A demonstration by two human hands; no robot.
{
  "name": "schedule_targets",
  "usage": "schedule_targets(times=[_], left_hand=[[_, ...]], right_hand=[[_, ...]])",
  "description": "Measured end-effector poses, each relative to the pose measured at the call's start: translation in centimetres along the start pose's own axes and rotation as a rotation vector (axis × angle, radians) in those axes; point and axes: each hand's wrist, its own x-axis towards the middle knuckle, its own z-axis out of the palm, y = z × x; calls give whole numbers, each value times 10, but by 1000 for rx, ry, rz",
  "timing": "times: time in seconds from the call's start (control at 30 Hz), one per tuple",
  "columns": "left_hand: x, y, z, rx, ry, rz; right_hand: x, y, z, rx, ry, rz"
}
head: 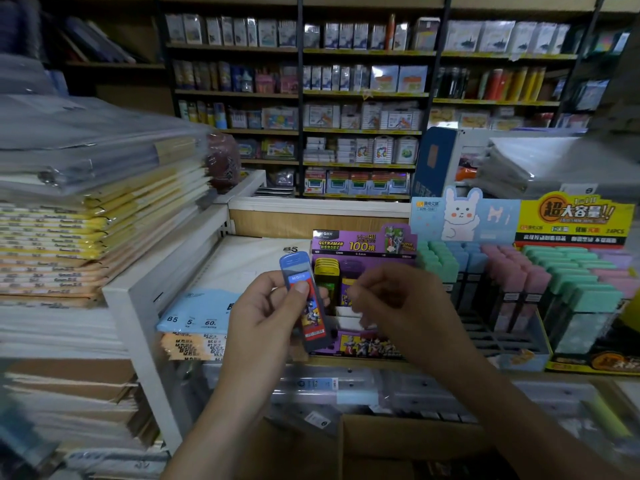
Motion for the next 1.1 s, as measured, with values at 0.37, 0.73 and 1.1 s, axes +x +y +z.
schedule_targets(times=[0.37, 0.73, 1.1], left_hand=[[1, 2, 6, -127, -31, 1], [6, 15, 2, 193, -69, 187], [48, 19, 9, 487, -104, 358]], right_hand=[[-27, 0, 8, 351, -112, 177], [-34, 13, -21, 178, 87, 99], [-65, 80, -70, -703, 270, -200]])
